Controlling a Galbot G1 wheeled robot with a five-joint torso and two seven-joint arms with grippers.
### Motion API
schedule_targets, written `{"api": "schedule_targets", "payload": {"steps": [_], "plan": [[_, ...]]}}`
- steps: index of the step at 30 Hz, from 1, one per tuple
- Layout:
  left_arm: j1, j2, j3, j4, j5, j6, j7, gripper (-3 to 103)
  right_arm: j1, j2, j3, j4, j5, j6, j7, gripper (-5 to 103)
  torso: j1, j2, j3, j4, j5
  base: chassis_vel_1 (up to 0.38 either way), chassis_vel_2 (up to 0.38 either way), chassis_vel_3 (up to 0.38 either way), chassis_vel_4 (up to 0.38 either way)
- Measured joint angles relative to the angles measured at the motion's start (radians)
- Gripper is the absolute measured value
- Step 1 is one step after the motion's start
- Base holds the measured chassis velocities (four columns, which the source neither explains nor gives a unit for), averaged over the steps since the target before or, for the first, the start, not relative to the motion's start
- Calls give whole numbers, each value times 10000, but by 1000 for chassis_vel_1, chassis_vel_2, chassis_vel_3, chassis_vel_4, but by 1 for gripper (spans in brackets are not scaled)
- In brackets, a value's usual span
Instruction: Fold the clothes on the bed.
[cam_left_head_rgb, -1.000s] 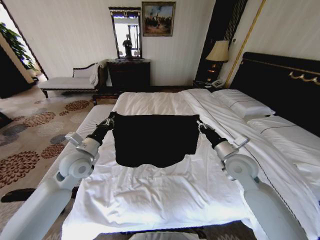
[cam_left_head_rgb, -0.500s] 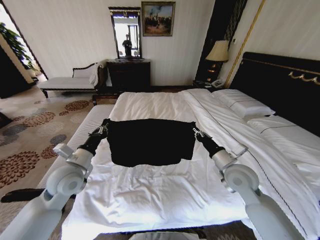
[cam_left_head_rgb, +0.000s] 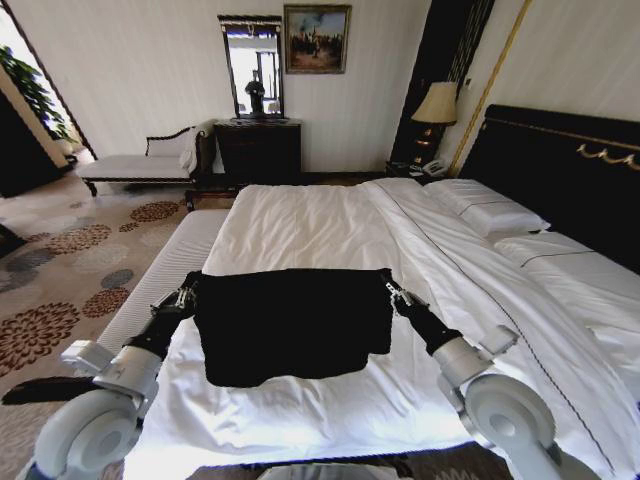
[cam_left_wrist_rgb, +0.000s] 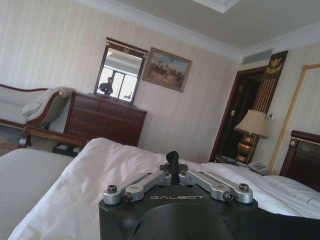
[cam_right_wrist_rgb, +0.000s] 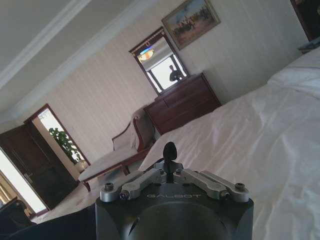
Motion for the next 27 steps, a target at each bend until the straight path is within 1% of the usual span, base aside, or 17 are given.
{"api": "schedule_targets", "payload": {"steps": [2, 3, 4, 5, 8, 9, 10, 11, 12, 13, 15, 16, 17, 18, 21, 22, 27], "plan": [[-779, 18, 921, 636, 55, 149, -225, 1, 367, 40, -425, -684, 4, -85, 123, 1, 1, -1, 2, -1, -1, 0, 0, 0, 0], [-1018, 18, 1186, 855, 73, 185, -270, 1, 507, 49, -556, -889, 23, -107, 147, 1, 2, -1, 3, -1, 0, 0, 0, 0, 0], [-1625, 27, 1844, 1506, 94, 249, -385, 1, 887, 58, -852, -1438, 61, -150, 206, 1, 3, -2, 3, 0, 3, 0, 0, 0, 0], [-1625, 27, 1844, 1506, 94, 249, -385, 1, 887, 58, -852, -1438, 61, -150, 206, 1, 3, -2, 3, 0, 3, 0, 0, 0, 0], [-3320, 97, 3370, 3189, 126, 331, -600, 1, 2133, 57, -1703, -3076, 90, -160, 279, 1, 4, -3, 5, 1, 2, 0, 0, 0, 0], [-3320, 97, 3370, 3189, 126, 331, -600, 1, 2133, 57, -1703, -3076, 90, -160, 279, 1, 4, -3, 5, 1, 2, 0, 0, 0, 0], [-4165, 69, 3970, 3836, 160, 329, -638, 1, 2716, 56, -2063, -3737, 89, -144, 269, 1, 3, -2, 5, 1, 1, 0, 0, 0, 0], [-4440, 44, 4160, 4042, 168, 329, -649, 1, 2922, 57, -2171, -3963, 86, -137, 268, 1, 3, -2, 4, 0, 2, 0, 0, 0, 0], [-5692, -138, 5153, 5075, 178, 325, -689, 1, 3902, 91, -2713, -4978, 76, -85, 240, 1, 4, -3, 5, -1, 1, 0, 0, 0, 0], [-5692, -138, 5153, 5075, 178, 325, -689, 1, 3902, 91, -2713, -4978, 76, -85, 240, 1, 4, -3, 5, -1, 1, 0, 0, 0, 0], [-6755, -378, 6039, 6146, 174, 320, -683, 1, 4820, 167, -3206, -5972, 14, 10, 163, 1, 6, -4, 6, 2, 1, 0, 0, 0, 0], [-7140, -489, 6320, 6558, 173, 315, -679, 1, 5138, 209, -3377, -6415, -35, 59, 117, 1, 6, -4, 7, 1, 0, 0, 0, 0, 0], [-7771, -706, 6696, 7248, 176, 294, -626, 1, 5613, 297, -3632, -7131, -127, 145, 38, 1, 8, -5, 7, 1, 4, 0, 0, 0, 0], [-7771, -706, 6696, 7248, 176, 294, -626, 1, 5613, 297, -3632, -7131, -127, 145, 38, 1, 8, -5, 7, 1, 4, 0, 0, 0, 0], [-8795, -1161, 7179, 8517, 316, 200, -393, 1, 6394, 492, -3990, -8550, -419, 354, -208, 1, 8, -5, 6, -1, 4, 0, 0, 0, 0], [-8795, -1161, 7179, 8517, 316, 200, -393, 1, 6394, 492, -3990, -8550, -419, 354, -208, 1, 8, -5, 6, -1, 4, 0, 0, 0, 0], [-9849, -2024, 7452, 10410, 734, -38, 55, 1, 7463, 993, -4197, -10349, -952, 794, -581, 1, 5, -5, 4, 0, 2, 0, 0, 0, 0]]}}
